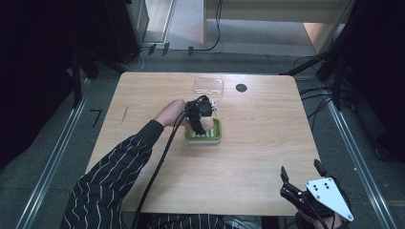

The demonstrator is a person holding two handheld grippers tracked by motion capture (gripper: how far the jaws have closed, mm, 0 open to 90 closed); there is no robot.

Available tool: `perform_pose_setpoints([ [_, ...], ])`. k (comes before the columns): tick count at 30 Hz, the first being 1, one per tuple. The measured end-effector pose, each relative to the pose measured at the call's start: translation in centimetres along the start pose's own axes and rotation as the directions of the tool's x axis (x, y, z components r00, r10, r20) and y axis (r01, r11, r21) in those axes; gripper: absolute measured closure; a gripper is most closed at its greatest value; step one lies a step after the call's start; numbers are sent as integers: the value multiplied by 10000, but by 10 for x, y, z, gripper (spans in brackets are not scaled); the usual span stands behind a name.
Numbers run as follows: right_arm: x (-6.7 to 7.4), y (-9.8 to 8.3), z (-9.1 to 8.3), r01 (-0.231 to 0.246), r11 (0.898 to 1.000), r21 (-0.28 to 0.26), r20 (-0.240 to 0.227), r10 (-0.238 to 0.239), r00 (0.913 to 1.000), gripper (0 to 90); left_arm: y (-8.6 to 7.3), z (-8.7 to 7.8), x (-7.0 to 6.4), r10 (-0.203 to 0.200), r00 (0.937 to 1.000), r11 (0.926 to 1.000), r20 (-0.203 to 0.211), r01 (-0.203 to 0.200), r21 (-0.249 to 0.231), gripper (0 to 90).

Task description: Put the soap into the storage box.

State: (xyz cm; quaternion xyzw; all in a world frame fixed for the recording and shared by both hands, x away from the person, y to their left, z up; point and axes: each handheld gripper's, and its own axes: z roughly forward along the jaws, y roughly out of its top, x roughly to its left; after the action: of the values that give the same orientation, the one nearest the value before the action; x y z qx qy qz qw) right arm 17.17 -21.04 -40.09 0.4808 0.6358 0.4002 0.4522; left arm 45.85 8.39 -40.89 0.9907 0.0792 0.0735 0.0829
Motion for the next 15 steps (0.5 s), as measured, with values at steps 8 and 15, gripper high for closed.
perform_pose_setpoints([
  [8,0,0,0,-37,10000,-12,-4,37,10000,134,3,8,0,137,9999,9999,-8,-137,-32,335],
  [15,0,0,0,-46,10000,-23,-3,46,10000,134,2,14,2,74,10000,10000,-54,-74,14,334],
])
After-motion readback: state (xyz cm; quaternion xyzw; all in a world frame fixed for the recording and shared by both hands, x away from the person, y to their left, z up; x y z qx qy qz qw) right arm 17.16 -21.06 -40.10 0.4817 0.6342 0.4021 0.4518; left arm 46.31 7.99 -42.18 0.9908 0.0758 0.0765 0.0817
